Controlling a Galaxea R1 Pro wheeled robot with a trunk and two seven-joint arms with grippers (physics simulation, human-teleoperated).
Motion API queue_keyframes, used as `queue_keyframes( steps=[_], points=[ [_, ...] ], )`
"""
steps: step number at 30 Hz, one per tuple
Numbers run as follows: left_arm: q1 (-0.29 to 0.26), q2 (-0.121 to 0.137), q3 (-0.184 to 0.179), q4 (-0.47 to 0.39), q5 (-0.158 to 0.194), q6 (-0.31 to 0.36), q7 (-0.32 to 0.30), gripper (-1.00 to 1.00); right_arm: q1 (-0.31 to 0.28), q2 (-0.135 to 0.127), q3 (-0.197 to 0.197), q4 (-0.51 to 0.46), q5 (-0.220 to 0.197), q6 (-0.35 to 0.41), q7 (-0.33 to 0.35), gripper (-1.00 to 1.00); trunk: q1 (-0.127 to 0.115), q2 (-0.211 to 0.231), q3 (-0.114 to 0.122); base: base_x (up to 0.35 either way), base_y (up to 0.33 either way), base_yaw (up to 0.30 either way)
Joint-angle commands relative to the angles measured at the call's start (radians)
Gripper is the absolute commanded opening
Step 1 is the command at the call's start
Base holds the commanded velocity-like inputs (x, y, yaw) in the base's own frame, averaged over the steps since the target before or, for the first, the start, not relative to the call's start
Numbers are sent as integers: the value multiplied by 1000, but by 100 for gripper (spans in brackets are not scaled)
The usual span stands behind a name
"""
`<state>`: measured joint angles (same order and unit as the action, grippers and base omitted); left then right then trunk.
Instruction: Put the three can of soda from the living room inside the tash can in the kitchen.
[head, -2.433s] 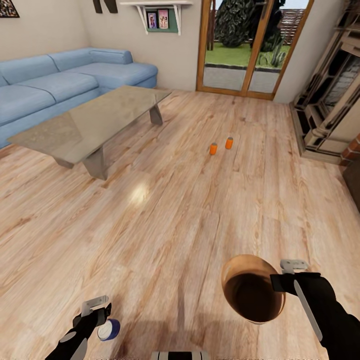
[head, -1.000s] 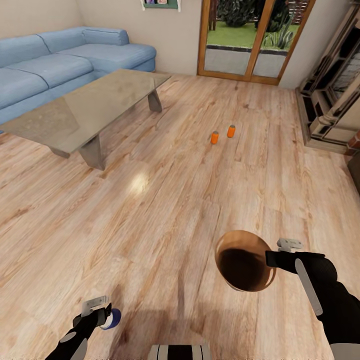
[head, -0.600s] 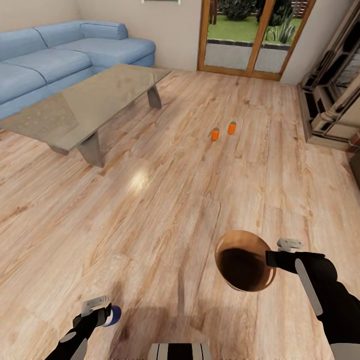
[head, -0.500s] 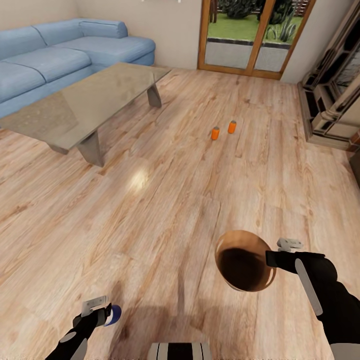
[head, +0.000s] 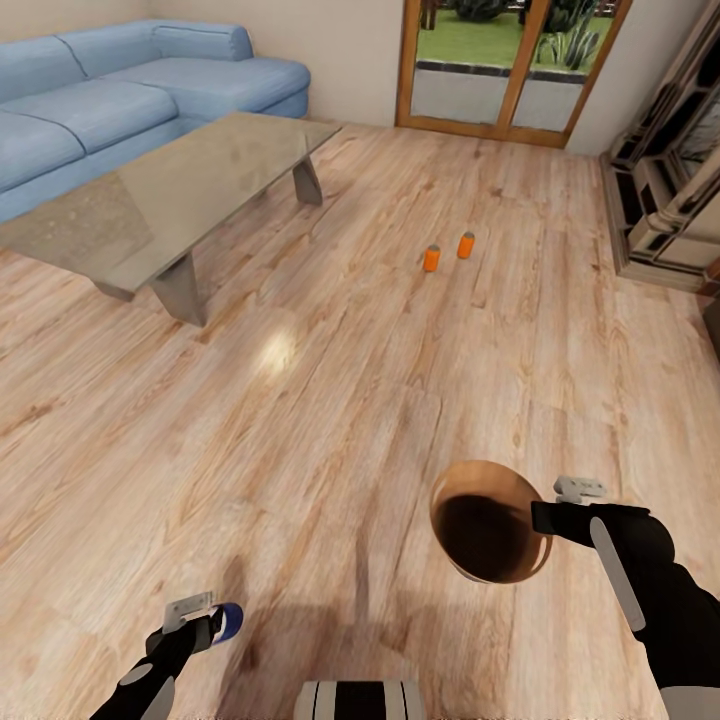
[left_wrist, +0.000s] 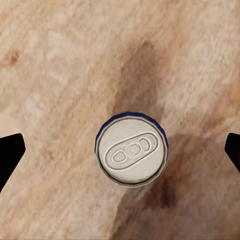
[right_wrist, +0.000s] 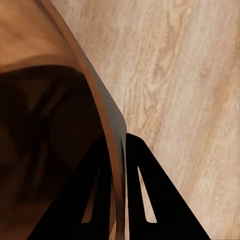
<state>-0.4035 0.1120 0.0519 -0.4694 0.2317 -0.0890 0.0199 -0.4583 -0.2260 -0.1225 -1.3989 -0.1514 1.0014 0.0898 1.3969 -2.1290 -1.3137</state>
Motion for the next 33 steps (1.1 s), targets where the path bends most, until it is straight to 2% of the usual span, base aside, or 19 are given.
queue_keyframes(
  steps=[1,8,29,33],
  points=[
    [0,0,0,0,0,0,0,100,0,0,0,0,-19,0,5,-100,0,0,-2,0,0,0],
    [0,0,-1,0,0,0,0,100,0,0,0,0,-19,0,5,-100,0,0,-8,0,0,0],
    [0,0,-1,0,1,0,-2,100,0,0,0,0,-19,0,6,-100,80,-147,-75,0,0,0],
    [0,0,-1,0,1,0,-2,100,0,0,0,0,-19,0,5,-100,80,-147,-75,0,0,0]
  ],
)
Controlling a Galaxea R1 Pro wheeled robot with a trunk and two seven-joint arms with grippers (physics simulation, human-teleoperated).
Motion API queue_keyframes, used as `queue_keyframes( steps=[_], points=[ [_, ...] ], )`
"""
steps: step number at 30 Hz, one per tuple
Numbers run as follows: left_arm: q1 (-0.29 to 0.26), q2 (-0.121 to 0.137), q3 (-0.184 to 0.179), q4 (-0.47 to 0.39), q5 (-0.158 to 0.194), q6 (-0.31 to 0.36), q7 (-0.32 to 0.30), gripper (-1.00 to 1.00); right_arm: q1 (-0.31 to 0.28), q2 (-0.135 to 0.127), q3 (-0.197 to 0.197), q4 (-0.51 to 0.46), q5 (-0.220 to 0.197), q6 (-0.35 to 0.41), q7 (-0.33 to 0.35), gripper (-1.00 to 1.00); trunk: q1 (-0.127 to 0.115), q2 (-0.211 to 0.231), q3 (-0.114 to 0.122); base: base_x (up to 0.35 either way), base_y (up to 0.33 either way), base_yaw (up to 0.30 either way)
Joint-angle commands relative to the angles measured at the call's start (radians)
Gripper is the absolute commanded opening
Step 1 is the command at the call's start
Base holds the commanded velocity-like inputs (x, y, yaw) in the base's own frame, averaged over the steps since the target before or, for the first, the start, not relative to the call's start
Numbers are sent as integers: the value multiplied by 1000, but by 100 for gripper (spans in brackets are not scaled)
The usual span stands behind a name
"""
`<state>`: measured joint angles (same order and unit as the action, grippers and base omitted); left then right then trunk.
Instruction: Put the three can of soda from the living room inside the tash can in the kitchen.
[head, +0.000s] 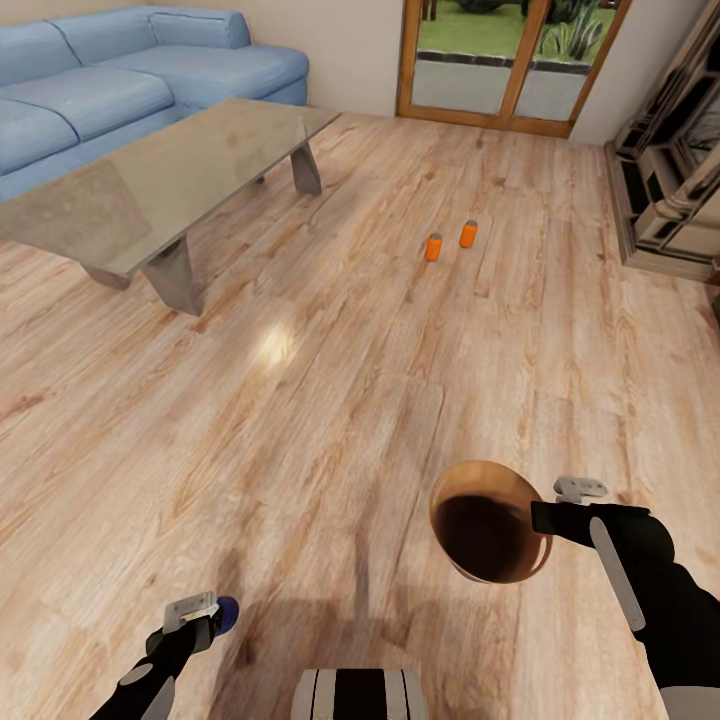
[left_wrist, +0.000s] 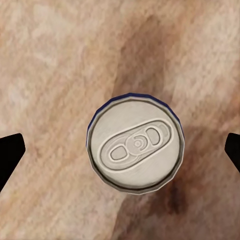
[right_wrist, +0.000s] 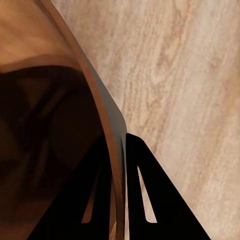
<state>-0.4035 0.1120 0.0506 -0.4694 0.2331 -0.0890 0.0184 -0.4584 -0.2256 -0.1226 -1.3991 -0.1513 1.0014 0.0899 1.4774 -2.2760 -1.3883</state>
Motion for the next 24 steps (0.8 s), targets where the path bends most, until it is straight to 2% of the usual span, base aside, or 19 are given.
queue_keyframes(
  steps=[1,6,24],
  points=[
    [0,0,0,0,0,0,0,100,0,0,0,0,-19,0,5,-100,0,0,0,0,0,0],
    [0,0,0,0,0,0,0,100,0,0,0,0,-19,0,5,-100,0,0,0,0,0,0],
    [0,0,0,0,0,0,0,100,0,0,0,0,-19,0,5,-100,69,-126,-56,0,0,0]
  ],
)
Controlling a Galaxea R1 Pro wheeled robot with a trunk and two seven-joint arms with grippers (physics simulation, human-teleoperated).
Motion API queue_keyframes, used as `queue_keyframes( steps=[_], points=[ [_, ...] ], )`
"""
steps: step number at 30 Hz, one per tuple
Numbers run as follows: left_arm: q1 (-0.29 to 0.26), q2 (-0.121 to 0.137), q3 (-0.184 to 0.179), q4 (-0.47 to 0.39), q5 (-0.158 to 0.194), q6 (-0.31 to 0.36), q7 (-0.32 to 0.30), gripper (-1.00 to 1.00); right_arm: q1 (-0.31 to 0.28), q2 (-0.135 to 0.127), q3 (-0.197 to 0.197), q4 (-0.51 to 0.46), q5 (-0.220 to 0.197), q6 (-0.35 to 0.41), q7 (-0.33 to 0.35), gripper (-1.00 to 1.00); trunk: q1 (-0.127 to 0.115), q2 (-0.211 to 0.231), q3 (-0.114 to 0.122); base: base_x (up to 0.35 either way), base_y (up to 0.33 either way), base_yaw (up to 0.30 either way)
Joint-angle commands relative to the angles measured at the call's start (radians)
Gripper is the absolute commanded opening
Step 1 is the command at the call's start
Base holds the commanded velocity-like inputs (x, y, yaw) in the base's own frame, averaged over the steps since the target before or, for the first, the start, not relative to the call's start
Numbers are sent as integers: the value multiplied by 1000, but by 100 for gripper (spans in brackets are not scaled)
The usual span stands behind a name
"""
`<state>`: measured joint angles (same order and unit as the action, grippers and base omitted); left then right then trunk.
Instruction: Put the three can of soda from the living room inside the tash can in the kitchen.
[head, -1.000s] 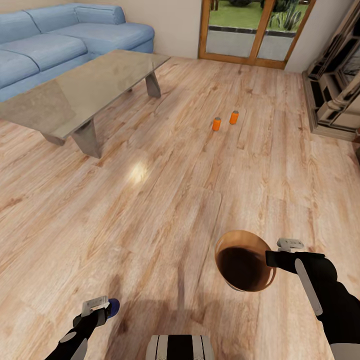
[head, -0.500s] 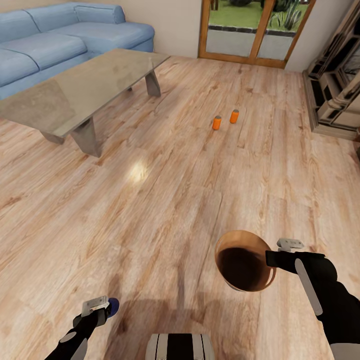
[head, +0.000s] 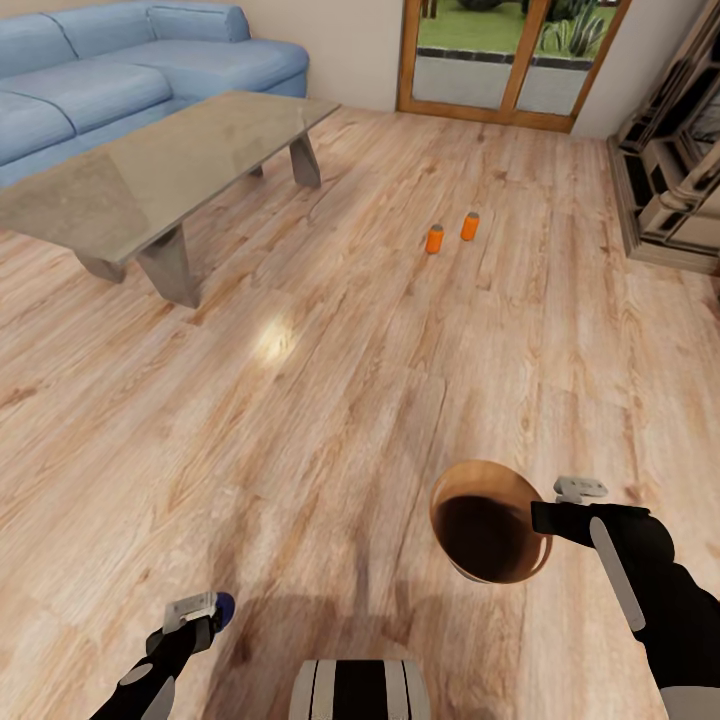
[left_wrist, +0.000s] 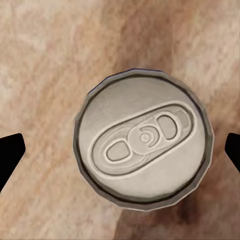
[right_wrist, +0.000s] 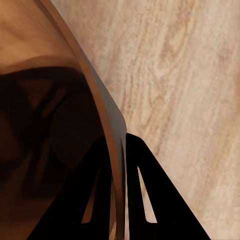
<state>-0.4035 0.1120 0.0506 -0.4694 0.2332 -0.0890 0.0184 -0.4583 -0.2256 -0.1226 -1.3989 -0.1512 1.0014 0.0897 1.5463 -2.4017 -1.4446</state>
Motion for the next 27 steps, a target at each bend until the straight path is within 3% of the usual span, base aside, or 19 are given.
queue_keyframes(
  steps=[1,7,26,27],
  points=[
    [0,0,0,0,0,0,0,100,0,0,0,0,-19,0,5,-100,4,-7,-3,0,0,0],
    [0,0,0,0,0,0,0,100,0,0,0,-1,-19,0,6,-100,27,-49,-22,0,0,0],
    [0,0,0,0,0,0,0,100,0,0,0,-1,-19,0,5,-100,31,-56,-25,0,0,0],
    [0,0,0,0,0,0,0,-100,0,0,0,0,-19,0,5,-100,31,-56,-25,0,0,0]
  ],
)
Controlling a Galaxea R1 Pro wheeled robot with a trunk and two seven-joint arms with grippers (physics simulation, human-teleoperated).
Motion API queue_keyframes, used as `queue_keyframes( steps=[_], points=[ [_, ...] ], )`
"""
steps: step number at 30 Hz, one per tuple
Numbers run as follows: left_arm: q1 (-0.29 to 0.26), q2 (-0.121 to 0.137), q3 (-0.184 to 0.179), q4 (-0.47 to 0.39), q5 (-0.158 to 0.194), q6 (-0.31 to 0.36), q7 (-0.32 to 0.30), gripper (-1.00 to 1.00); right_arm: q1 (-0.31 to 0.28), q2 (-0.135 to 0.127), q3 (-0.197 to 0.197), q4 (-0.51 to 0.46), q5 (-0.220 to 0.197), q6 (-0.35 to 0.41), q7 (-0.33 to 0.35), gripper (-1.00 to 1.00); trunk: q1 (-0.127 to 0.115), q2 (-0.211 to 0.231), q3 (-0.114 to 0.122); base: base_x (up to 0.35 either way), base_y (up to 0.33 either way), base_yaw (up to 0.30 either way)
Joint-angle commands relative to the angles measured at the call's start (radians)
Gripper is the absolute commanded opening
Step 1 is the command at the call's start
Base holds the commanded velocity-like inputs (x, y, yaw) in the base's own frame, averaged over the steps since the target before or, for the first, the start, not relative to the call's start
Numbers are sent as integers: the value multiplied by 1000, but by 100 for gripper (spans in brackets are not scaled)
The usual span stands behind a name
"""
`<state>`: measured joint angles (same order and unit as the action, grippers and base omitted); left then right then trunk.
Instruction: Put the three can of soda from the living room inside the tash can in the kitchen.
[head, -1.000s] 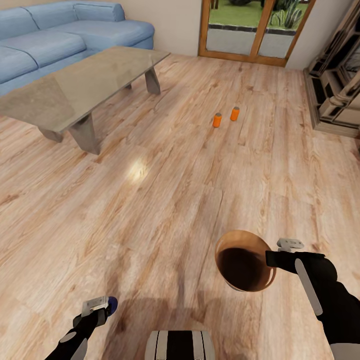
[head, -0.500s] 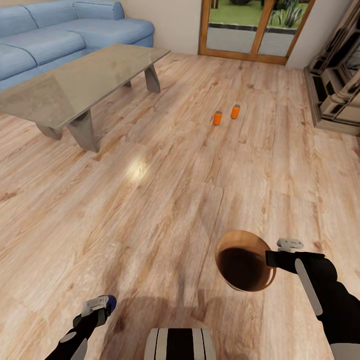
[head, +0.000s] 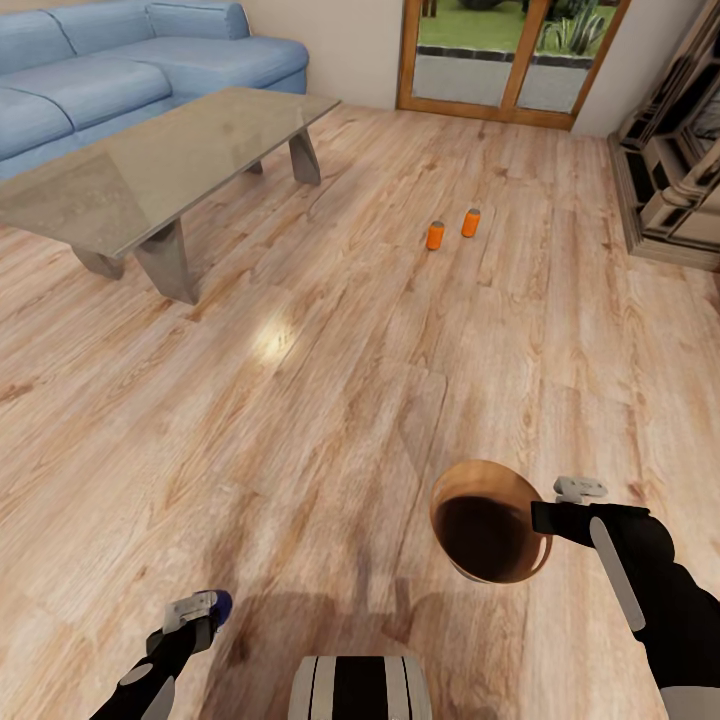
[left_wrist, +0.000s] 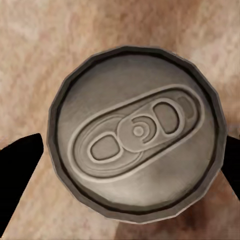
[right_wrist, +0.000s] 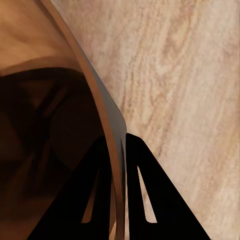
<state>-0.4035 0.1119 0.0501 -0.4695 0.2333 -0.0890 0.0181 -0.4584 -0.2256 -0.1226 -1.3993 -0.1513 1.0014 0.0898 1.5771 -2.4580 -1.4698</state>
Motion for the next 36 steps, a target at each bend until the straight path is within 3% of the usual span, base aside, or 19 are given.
queue_keyframes(
  steps=[1,25,36],
  points=[
    [0,0,1,0,0,0,0,-100,0,0,0,0,-19,0,5,-100,0,0,0,0,0,0],
    [0,0,1,-5,0,0,0,-100,0,0,0,0,-19,0,5,-100,0,0,0,0,0,0],
    [0,0,1,-3,0,0,0,-100,0,0,0,0,-19,0,5,-100,-42,77,35,0,0,0]
  ],
)
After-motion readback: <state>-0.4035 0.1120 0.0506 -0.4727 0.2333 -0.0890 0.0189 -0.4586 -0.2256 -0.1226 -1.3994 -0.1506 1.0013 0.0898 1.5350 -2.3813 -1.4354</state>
